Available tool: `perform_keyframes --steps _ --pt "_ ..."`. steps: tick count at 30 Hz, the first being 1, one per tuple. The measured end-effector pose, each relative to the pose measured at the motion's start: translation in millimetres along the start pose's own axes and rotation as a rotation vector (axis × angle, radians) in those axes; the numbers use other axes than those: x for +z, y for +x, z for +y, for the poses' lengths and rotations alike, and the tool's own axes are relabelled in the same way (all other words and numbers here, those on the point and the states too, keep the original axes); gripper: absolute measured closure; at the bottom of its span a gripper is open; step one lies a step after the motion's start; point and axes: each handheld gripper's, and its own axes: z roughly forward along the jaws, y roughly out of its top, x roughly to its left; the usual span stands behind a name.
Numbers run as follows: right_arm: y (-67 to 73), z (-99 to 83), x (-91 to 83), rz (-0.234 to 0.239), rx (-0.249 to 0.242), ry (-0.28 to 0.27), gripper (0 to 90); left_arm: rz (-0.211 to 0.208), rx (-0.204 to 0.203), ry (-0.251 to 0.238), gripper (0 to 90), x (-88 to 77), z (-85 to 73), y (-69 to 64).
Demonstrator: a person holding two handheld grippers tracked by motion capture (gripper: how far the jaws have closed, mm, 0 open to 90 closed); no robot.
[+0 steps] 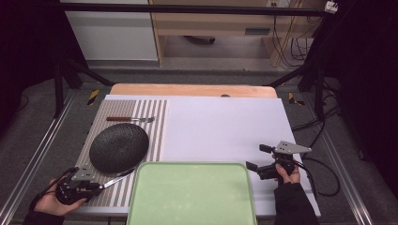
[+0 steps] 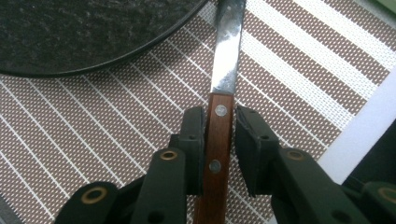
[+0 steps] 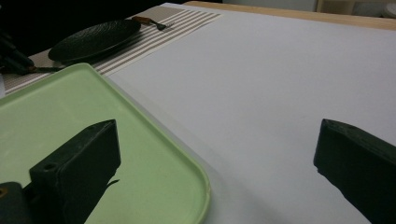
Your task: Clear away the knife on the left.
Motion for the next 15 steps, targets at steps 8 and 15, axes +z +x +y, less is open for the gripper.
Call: perform_keyframes --steps 8,15 --pt "0.0 -0.1 0.2 0.000 0.000 -0.001 0.9 0.008 0.017 0.006 75.2 0.1 1.4 -2.8" --pt "0.0 0.0 -0.1 0.000 0.001 0.001 0.9 0.000 0.012 0.009 76.9 0.2 2.0 -2.1"
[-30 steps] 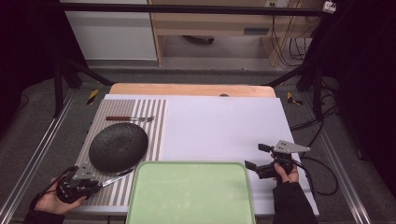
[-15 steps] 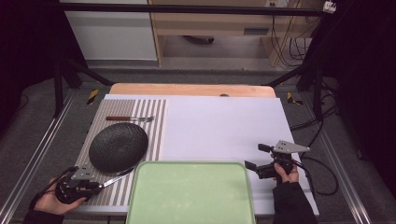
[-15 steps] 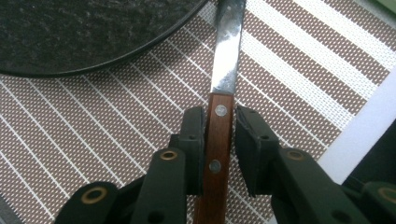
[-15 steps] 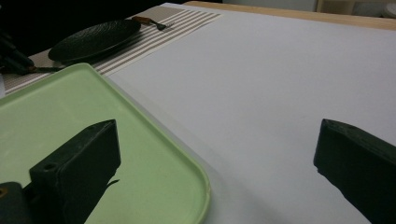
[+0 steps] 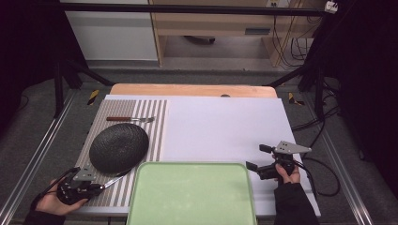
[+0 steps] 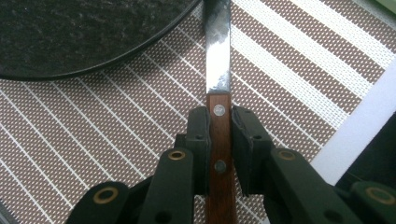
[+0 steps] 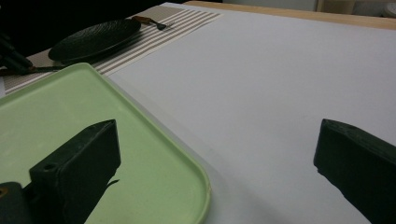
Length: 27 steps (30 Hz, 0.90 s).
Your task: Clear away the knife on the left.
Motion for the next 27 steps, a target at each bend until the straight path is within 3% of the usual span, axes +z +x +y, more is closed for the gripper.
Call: perform_keyframes --steps 27 --pt "0.0 0.0 0.1 0.000 -0.001 0.000 0.9 -0.051 0.019 -0.037 77.1 -12.1 -0.4 -1.3"
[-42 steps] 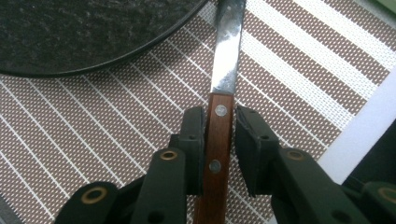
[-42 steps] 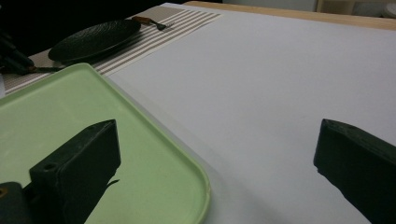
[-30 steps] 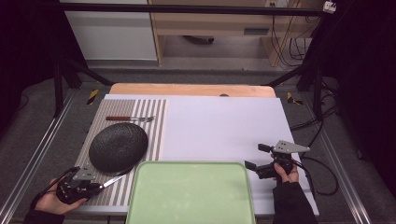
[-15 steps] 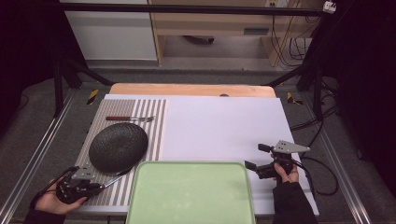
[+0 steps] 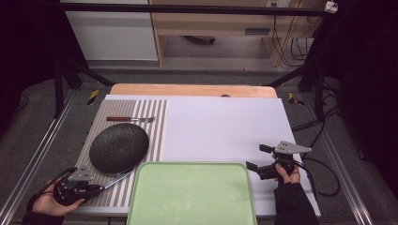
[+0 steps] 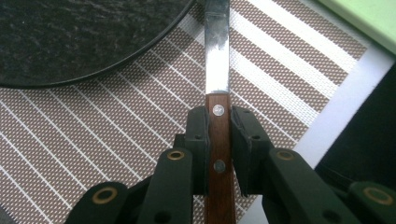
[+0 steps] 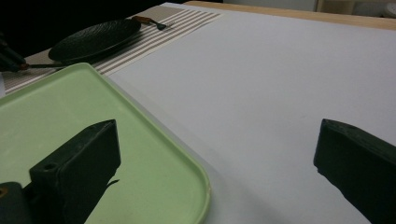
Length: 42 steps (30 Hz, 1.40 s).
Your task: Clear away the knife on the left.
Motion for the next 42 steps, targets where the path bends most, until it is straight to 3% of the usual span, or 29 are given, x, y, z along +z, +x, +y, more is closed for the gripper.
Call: perform_keyframes --steps 17,35,42 --pt "0.0 0.1 -0.2 0.000 0.000 -0.001 0.9 -0.030 -0.010 -0.053 77.1 -5.2 9.4 -4.6" --pt "-0.1 0.3 -0.8 0.001 0.000 -0.005 0.9 0.014 -0.063 -0.121 77.0 1.1 38.1 -24.9" --pt "-0.1 0.2 -0.6 -0.002 -0.002 -0.004 0.9 0.010 -0.081 -0.150 77.0 2.7 47.8 -34.3"
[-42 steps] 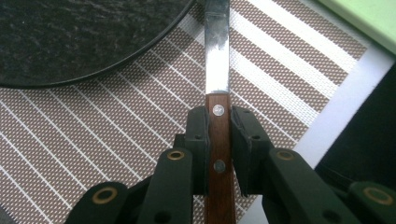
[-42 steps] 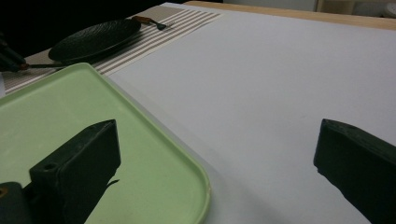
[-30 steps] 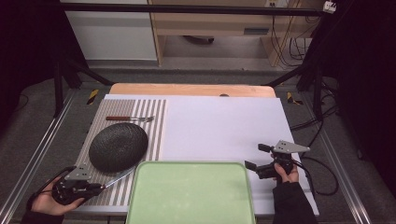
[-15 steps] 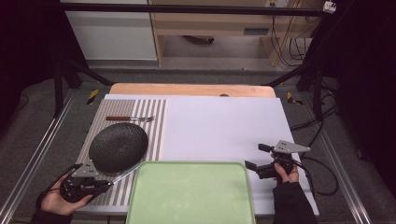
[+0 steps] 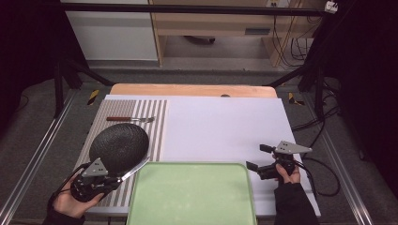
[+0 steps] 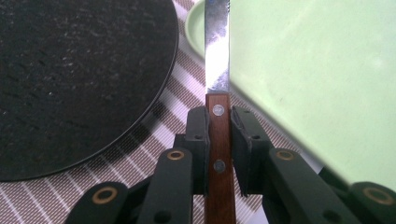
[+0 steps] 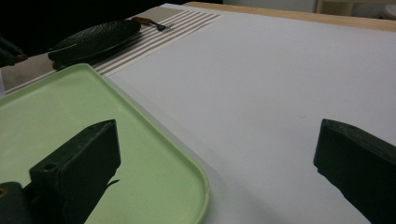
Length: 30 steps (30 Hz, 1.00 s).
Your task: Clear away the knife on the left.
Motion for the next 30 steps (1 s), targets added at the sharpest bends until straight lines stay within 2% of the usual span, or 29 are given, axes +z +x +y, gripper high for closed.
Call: perform_keyframes --steps 3,8,11,17,19,26,30 --pt "0.0 0.0 0.0 0.000 0.000 0.000 0.9 0.005 -0.031 -0.027 77.0 1.3 2.9 -4.0" --pt "0.1 -0.1 0.2 -0.001 0.000 0.002 0.9 0.015 -0.046 -0.044 77.0 2.6 6.1 -9.7" --pt "0.0 0.0 0.0 -0.001 0.000 0.001 0.9 0.025 -0.042 -0.051 77.0 5.3 9.0 -16.0" --pt "0.1 -0.1 0.2 0.000 0.000 0.002 0.9 0.030 -0.068 -0.065 77.0 8.0 13.0 -24.6" --pt "0.1 -0.2 0.3 -0.002 -0.001 0.003 0.9 0.013 -0.062 -0.066 77.0 9.1 14.4 -27.5" --pt "0.2 -0.3 0.3 -0.001 -0.002 0.004 0.9 0.013 -0.071 -0.068 77.0 13.6 19.2 -39.2" --pt "0.1 -0.3 0.3 -0.001 -0.002 0.006 0.9 -0.003 -0.062 -0.075 77.0 14.6 22.0 -46.7"
